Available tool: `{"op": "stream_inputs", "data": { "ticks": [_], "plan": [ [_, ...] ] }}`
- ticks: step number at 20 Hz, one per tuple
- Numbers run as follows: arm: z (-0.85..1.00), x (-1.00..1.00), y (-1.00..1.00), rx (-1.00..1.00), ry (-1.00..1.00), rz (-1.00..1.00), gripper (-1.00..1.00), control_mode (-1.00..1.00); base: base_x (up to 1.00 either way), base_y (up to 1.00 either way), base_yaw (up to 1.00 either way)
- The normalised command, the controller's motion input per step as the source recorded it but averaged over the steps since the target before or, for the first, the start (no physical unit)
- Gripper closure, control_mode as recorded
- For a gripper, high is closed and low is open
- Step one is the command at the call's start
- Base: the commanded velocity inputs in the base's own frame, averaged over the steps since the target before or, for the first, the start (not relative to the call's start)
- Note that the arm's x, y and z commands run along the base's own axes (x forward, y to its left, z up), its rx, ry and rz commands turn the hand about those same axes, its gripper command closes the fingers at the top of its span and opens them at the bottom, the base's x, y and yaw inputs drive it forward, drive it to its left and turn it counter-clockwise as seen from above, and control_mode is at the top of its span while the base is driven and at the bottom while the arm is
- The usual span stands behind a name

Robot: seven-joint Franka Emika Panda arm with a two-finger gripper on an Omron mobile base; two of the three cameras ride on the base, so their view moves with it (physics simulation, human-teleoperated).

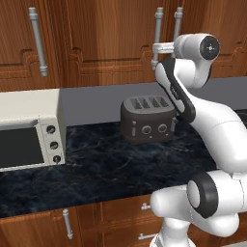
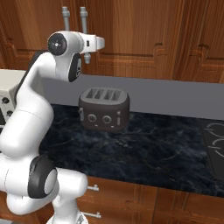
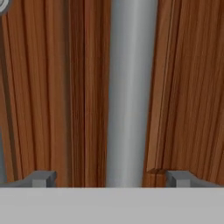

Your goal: Move the ketchup and ketchup from the cabinet to the dining counter.

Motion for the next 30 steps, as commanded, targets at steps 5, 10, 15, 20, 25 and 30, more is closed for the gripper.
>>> {"op": "stream_inputs", "data": {
  "ticks": [5,10,15,20,25,30],
  "plan": [
    [-0.25,0.04,0.0,0.0,0.0,0.0,1.0,-1.0,0.0,0.0,0.0],
    [-0.21,0.0,0.0,0.0,0.0,0.0,1.0,-1.0,0.0,0.0,0.0],
    [-0.13,0.0,0.0,0.0,0.0,0.0,1.0,-1.0,0.0,0.0,0.0],
    [-0.02,0.0,0.0,0.0,0.0,0.0,1.0,-1.0,0.0,0.0,0.0],
    [0.0,-0.32,-0.08,0.0,0.0,0.0,1.0,-1.0,0.0,0.0,0.0],
    [0.0,-0.97,-0.4,0.0,0.0,0.03,1.0,-1.0,0.0,0.0,0.0]
  ]
}}
